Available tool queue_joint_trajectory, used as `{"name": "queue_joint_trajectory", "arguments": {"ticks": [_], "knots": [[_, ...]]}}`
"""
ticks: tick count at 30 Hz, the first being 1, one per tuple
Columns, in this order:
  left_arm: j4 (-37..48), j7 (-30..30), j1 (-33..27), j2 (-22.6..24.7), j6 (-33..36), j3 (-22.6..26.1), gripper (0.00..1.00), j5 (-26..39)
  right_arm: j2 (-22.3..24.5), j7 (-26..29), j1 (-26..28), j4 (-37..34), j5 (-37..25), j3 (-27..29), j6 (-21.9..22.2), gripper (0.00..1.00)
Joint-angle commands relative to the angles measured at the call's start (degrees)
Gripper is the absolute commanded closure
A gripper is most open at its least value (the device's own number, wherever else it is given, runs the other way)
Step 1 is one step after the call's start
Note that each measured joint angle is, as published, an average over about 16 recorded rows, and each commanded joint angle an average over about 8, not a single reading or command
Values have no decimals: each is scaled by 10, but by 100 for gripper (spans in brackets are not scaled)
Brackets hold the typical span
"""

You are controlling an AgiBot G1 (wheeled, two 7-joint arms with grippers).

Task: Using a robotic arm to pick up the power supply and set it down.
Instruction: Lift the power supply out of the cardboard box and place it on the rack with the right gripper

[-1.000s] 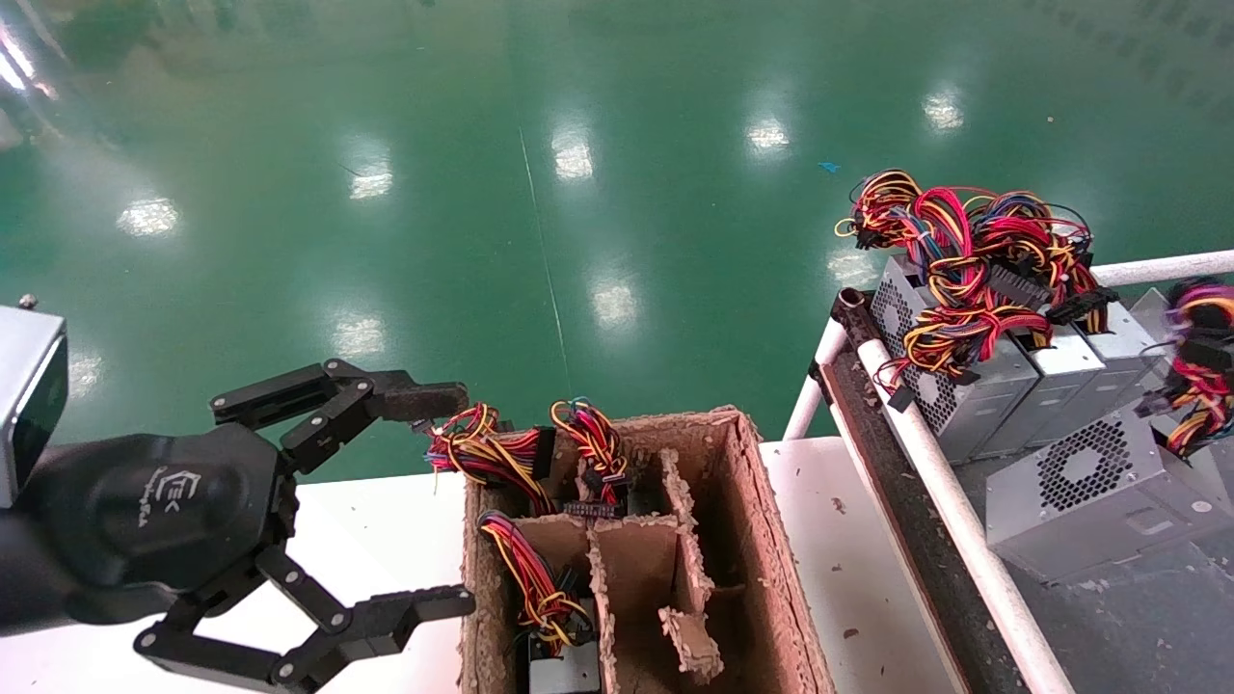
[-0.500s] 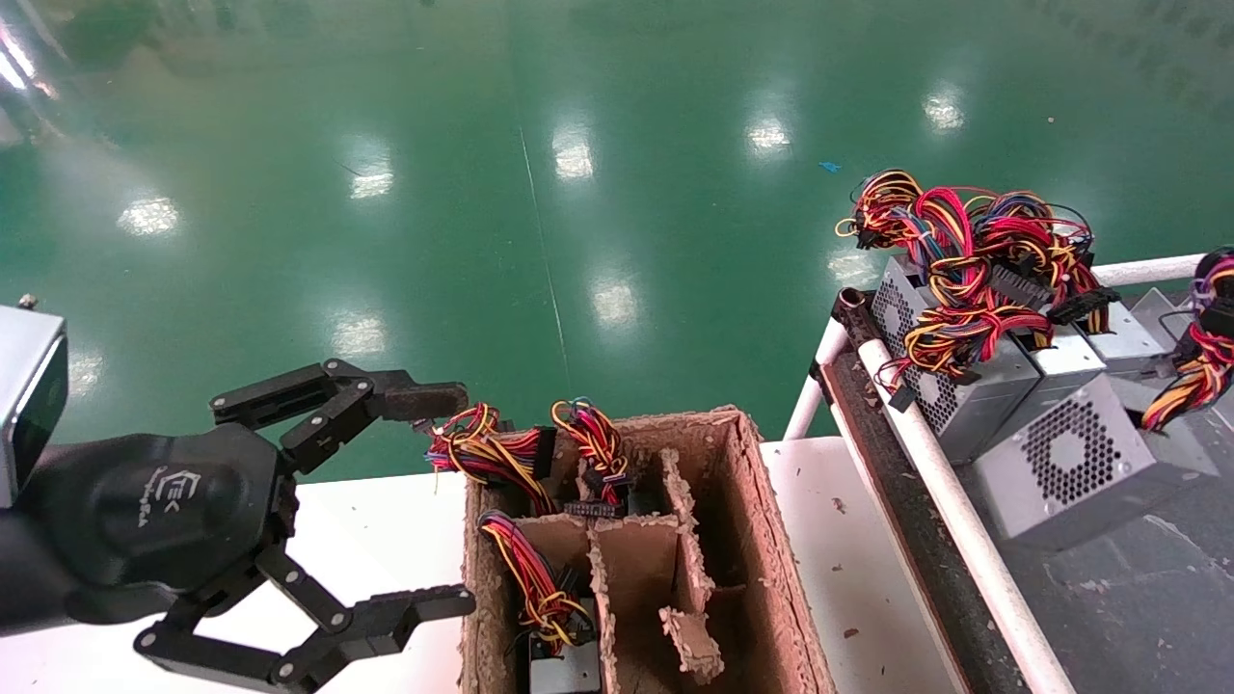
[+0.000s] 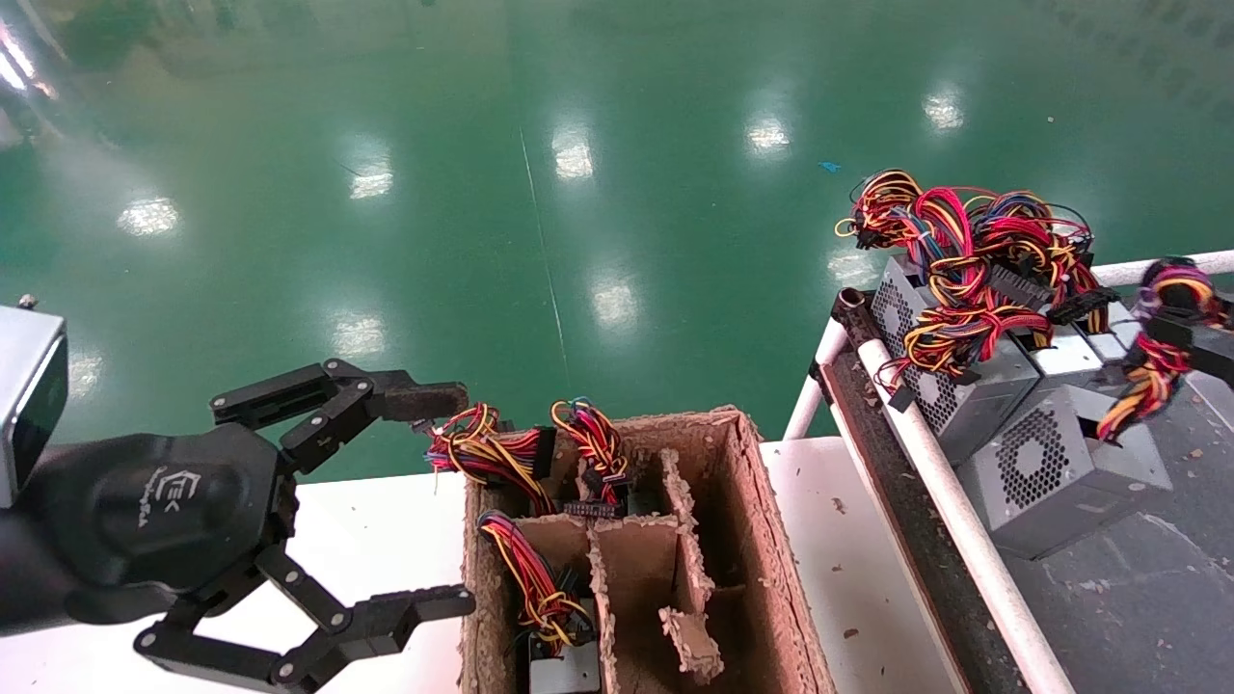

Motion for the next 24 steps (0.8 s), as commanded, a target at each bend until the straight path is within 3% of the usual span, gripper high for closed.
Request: {"name": "queue_joint_trajectory", "arguments": {"ticks": [1, 11, 12, 20, 24], "knots": [[0, 0, 0, 0, 0, 0, 0, 0, -6, 4, 9, 7, -3, -11, 7, 100], [0, 0, 0, 0, 0, 0, 0, 0, -46, 26, 124, -11, -47, -90, 3, 100], [0, 0, 0, 0, 0, 0, 0, 0, -50, 28, 136, -15, -52, -97, -1, 96], [0, 0, 0, 0, 0, 0, 0, 0, -73, 46, 218, -48, -95, -149, -34, 1], [0, 0, 0, 0, 0, 0, 0, 0, -78, 51, 241, -65, -108, -163, -49, 0]]}}
